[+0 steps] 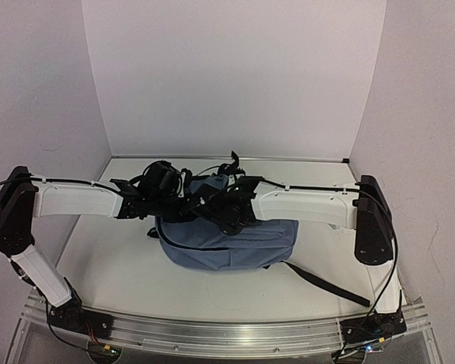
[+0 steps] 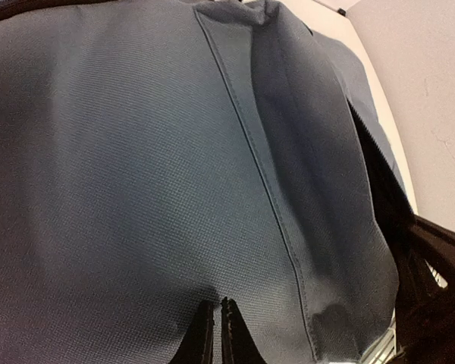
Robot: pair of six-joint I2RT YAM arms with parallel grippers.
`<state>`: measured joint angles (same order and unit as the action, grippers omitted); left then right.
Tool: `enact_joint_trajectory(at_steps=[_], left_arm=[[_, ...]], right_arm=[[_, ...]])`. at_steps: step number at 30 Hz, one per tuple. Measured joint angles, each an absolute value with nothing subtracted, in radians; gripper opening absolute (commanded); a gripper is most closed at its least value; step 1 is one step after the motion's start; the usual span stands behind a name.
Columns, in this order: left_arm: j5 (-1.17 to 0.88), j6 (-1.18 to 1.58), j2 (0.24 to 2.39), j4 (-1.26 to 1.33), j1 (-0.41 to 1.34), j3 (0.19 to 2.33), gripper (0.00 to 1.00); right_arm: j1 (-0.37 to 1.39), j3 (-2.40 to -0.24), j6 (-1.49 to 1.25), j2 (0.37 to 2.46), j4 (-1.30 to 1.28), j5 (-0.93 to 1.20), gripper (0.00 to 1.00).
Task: Pack the student bag
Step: Adjust the student bag at the center of the board.
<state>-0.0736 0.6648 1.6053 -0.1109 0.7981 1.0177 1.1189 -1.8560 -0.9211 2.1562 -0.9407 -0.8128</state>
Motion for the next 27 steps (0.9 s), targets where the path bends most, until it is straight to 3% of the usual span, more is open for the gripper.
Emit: enact_joint_trajectory(at_steps=[3,7,11,14,19,27], left_arm=[[-0.127,0.631,1.631,-0.1,0.798,1.045,0.27],[-0.228,0.615,1.649,-0.046,0.797,1.084,0.4],[-0.302,0.621,1.685,0.018,0.798,1.135,0.39],[-0.34,0.628,1.727,0.052,0.798,1.174,0.32],[-0.393,0.647,1.825,0.111,0.798,1.224,0.21],[-0.472,0.709,1.928,0.209,0.797,1.239,0.17]], right_arm=[[1.102,-1.833,-0.932,2.143,-0.934,-0.818,0.0],[1.088,-1.705,-0.905,2.041,-0.83,-0.778,0.0],[1.069,-1.563,-0.859,1.878,-0.695,-0.687,0.0],[1.049,-1.513,-0.834,1.81,-0.626,-0.626,0.0],[1.031,-1.473,-0.814,1.794,-0.564,-0.566,0.0],[1.03,-1.443,-0.816,1.793,-0.514,-0.54,0.0]])
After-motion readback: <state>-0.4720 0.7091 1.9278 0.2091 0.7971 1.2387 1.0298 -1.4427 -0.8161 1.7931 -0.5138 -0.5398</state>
